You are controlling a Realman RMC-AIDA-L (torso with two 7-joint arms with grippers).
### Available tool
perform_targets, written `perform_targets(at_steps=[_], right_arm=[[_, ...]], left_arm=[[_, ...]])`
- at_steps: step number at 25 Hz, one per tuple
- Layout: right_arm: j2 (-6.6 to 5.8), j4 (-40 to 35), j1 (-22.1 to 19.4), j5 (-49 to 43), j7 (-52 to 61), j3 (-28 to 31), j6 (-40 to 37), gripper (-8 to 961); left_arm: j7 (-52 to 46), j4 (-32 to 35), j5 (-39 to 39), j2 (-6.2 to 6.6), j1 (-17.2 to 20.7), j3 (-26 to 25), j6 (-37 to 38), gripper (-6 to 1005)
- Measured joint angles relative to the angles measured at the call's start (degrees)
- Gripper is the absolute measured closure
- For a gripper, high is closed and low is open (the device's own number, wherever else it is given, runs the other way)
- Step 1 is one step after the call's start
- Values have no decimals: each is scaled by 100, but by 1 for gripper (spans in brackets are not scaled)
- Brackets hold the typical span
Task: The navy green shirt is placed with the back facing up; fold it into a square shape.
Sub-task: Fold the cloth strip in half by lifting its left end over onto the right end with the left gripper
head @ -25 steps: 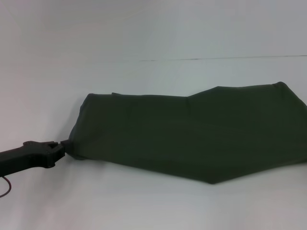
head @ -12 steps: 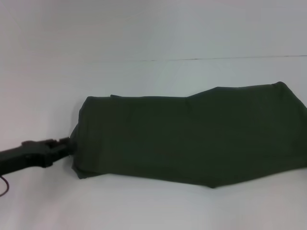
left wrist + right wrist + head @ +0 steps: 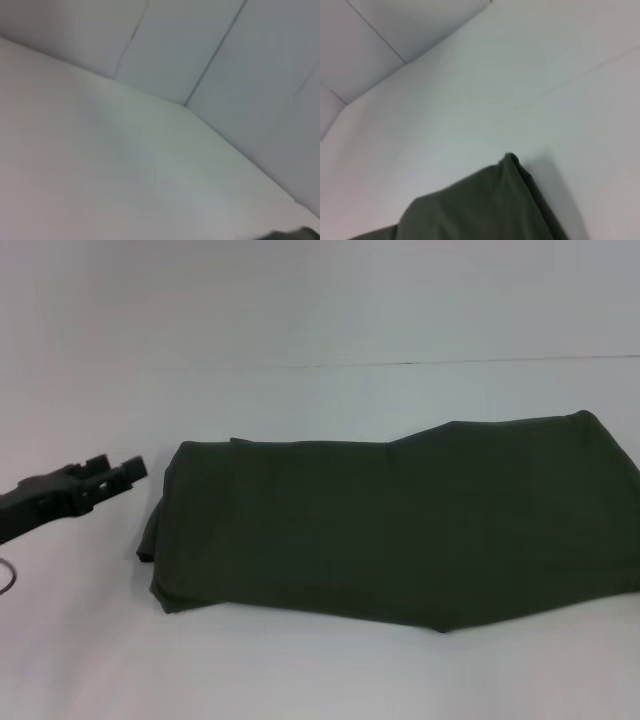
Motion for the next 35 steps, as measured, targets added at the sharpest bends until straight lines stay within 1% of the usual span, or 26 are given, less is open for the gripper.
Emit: perform_targets(at_steps=[2, 5, 6, 10, 13, 15, 18, 23, 31, 35], right_arm=[[-6, 20, 118, -25, 129, -30, 79, 425], [-20, 14, 260, -81, 469, -220, 289, 247], [-23, 8, 291, -82, 578, -325, 361, 247], [-34, -13, 414, -82, 1015, -775, 738, 248], [-38, 8, 523, -82, 1210, -1013, 1054, 249], [-18, 31, 609, -85, 1253, -1125, 1250, 250], [34, 41, 740, -89, 1249, -1234, 1463, 250], [104, 61, 893, -89, 1215, -1301, 1700, 249], [110, 106, 924, -89, 1250, -1310, 1768, 250], [111, 120, 933, -86, 1252, -1313, 1776, 250]], left_arm=[[-4, -23, -19, -54, -103, 4, -178, 374], [-5, -53, -21, -128, -265, 36, -438, 239], [-3, -59, -13, -156, -316, 47, -528, 194], [36, -76, 24, -261, -477, 104, -940, 173], [44, -81, 22, -317, -555, 247, -1218, 163], [45, -87, 22, -345, -600, 359, -1415, 164], [46, -170, 8, -354, -657, 542, -1703, 164], [43, -313, 35, -359, -768, 678, -2082, 165], [50, -479, 32, -367, -853, 1306, -2824, 166], [51, -575, 33, -366, -932, 1491, -3065, 167]])
